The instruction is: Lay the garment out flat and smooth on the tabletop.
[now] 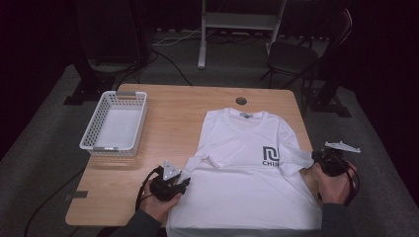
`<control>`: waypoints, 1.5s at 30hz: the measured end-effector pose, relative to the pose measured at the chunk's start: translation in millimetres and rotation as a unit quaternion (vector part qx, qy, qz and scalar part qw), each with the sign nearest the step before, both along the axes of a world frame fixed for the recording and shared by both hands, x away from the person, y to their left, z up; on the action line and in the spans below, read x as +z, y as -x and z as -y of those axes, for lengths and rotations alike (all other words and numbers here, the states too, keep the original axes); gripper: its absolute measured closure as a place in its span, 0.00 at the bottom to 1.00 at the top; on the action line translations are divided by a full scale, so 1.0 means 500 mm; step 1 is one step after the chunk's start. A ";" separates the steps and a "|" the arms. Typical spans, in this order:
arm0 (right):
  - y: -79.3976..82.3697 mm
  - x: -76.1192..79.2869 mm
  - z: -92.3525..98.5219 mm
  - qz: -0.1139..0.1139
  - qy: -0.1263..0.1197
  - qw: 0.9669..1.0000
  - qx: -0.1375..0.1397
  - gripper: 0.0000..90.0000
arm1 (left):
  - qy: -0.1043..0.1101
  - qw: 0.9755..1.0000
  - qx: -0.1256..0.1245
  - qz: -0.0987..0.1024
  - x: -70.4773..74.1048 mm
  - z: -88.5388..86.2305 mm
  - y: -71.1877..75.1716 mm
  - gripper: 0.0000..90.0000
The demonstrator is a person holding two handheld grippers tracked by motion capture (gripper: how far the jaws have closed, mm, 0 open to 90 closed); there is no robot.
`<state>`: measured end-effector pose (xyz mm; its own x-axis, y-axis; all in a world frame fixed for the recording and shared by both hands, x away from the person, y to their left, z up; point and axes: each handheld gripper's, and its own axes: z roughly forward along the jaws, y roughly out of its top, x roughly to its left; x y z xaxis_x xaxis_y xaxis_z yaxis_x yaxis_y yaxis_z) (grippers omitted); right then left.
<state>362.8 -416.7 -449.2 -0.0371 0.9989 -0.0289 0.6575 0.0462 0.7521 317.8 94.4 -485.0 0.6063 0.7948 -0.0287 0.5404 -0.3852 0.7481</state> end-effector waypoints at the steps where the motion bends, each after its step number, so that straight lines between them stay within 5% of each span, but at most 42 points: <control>1: 0.001 0.003 -0.004 0.002 -0.001 1.000 0.004 0.82 | 0.000 1.000 0.000 0.000 0.000 0.000 0.000 0.62; 10: 0.003 -0.012 -0.061 -0.014 -0.009 0.999 0.049 0.78 | 0.000 1.000 0.000 0.000 0.000 0.000 0.000 0.62; 16: -0.003 -0.038 -0.077 -0.036 -0.007 0.998 0.053 0.79 | 0.000 1.000 0.000 0.000 0.000 0.000 0.001 0.62; 26: -0.015 -0.048 -0.062 -0.050 0.006 0.998 0.041 0.89 | -0.002 1.000 0.000 0.001 0.000 0.000 0.002 0.63; 38: -0.035 -0.047 -0.030 -0.053 0.004 0.998 0.027 0.89 | -0.004 1.000 0.003 0.003 0.000 -0.005 0.005 0.64; 45: -0.044 -0.046 -0.012 -0.057 -0.001 0.998 0.021 0.89 | 0.003 1.000 0.008 0.001 0.000 -0.017 0.006 0.73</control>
<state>384.7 -410.6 -472.1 -0.0821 0.9964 -0.0194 0.7358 0.0737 0.6731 314.7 103.1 -485.1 0.5940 0.8038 -0.0328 0.5452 -0.3722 0.7512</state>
